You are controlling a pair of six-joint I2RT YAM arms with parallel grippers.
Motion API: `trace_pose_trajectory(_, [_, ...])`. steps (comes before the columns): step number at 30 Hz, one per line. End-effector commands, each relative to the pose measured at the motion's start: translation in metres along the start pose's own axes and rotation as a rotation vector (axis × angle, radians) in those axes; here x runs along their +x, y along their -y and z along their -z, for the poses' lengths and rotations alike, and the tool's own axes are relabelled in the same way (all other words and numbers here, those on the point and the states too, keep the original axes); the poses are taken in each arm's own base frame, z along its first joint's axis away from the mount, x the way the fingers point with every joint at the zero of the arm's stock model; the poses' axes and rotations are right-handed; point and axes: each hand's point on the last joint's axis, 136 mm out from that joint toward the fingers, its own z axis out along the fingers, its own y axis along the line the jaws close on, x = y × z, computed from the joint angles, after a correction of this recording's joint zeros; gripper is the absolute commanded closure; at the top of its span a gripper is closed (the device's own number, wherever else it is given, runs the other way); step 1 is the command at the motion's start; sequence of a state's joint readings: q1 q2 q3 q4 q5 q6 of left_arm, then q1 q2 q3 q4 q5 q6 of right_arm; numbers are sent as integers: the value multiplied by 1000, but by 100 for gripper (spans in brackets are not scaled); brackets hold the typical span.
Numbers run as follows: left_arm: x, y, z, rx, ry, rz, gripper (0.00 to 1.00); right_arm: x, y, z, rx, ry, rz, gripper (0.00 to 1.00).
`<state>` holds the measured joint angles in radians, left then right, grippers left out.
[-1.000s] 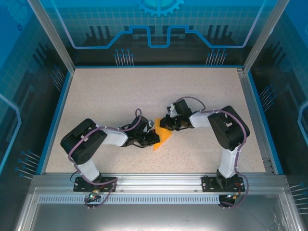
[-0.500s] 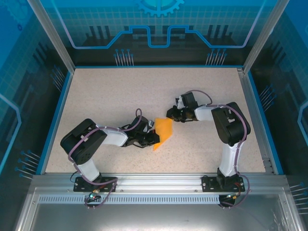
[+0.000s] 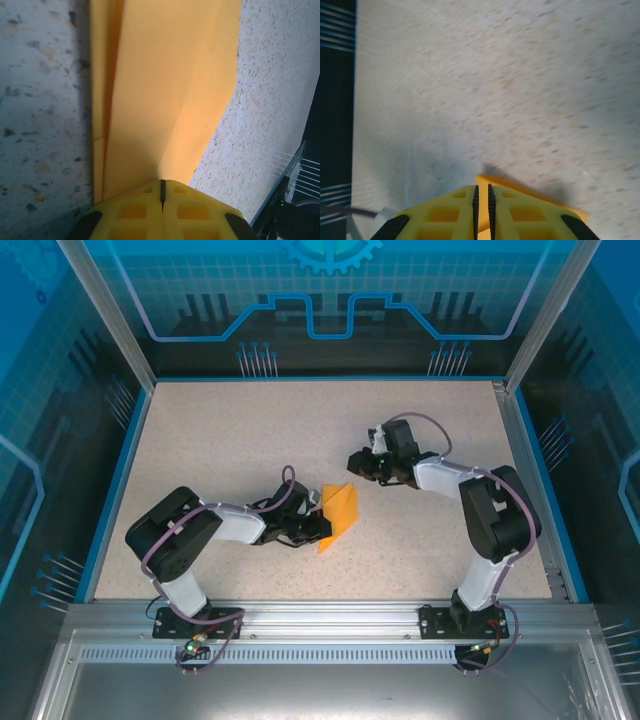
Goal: Fold a paper plane with a square sheet of paper (pick it up from the middle)
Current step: Fourth fold the wing at the center of the table.
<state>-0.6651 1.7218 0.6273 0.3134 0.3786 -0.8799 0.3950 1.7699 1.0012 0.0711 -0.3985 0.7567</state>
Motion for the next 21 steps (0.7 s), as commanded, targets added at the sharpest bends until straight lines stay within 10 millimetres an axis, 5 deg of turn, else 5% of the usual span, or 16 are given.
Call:
trace_pose_trajectory(1, [49, -82, 3, -292, -137, 94, 100, 42, -15, -10, -42, -102, 1, 86])
trace_pose_trajectory(7, [48, -81, 3, -287, -135, 95, 100, 81, -11, -32, -26, -201, -18, 90])
trace_pose_trajectory(21, [47, -70, 6, -245, -137, 63, 100, 115, 65, -45, 176, -250, -84, 92])
